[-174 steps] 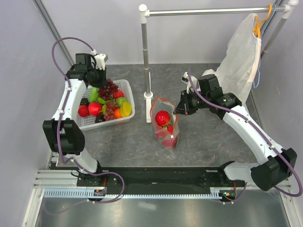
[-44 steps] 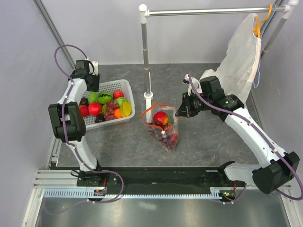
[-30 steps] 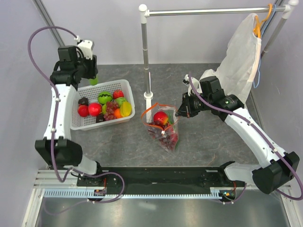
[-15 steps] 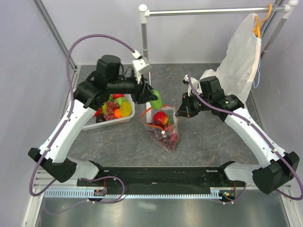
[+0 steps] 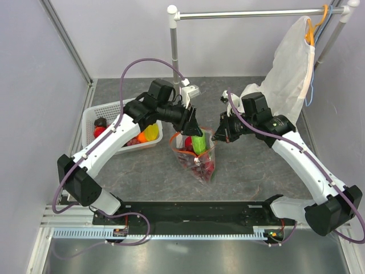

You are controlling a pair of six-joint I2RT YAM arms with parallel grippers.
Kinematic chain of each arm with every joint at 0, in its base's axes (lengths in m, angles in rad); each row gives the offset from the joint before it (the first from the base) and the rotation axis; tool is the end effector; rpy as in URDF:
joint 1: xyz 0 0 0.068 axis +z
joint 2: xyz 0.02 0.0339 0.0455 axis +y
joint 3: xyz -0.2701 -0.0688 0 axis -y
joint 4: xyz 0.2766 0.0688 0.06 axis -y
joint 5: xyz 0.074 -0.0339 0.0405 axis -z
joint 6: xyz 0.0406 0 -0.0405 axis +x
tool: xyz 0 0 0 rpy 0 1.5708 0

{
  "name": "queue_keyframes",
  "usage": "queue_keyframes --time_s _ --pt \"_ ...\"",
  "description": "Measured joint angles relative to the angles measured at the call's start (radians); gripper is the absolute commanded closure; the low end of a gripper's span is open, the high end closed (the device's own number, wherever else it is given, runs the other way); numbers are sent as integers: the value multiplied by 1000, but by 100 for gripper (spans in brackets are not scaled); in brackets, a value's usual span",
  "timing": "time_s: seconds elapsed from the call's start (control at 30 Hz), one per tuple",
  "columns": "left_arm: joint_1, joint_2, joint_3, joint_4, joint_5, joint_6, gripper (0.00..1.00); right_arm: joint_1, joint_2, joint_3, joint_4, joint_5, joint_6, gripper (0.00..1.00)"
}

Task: Place the food in the zip-top bag and seal the zipper
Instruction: Place the fake vegetable in the zipper food storage bag, then pick up the fake fruit from the bin.

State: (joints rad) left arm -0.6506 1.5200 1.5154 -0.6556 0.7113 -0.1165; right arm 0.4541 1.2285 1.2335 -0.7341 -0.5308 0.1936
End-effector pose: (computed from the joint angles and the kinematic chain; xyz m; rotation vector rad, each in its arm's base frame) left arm 0.2751 -0.2427 0.3777 0.9992 2.0847 -1.2002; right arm 0.2488 0.1443 0.3567 -0.5864 2.2841 0.9366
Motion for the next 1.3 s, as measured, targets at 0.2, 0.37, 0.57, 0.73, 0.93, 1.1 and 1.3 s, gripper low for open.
queue_keyframes --time_s 0.2,0.37,0.57,0.73,0.93,1.1,1.3 --pt "24 -16 -14 127 -90 -8 70 0 -1 -1 0 -11 0 100" --pt "-35 -79 -69 176 -158 124 0 0 -1 -1 0 -14 0 100" --pt "-145 -224 -184 100 -241 409 0 0 -1 -1 0 -21 0 100" --pt "-43 -279 -139 6 -246 459 3 0 -1 -1 -1 -35 -2 100" --pt "386 -256 -95 -88 -162 455 7 0 -1 -1 -8 -58 -25 100" --pt "574 -129 -83 -177 -160 463 12 0 -1 -1 -13 -71 -41 100" --pt "720 58 -73 -210 -227 476 19 0 -1 -1 -23 -76 -51 100"
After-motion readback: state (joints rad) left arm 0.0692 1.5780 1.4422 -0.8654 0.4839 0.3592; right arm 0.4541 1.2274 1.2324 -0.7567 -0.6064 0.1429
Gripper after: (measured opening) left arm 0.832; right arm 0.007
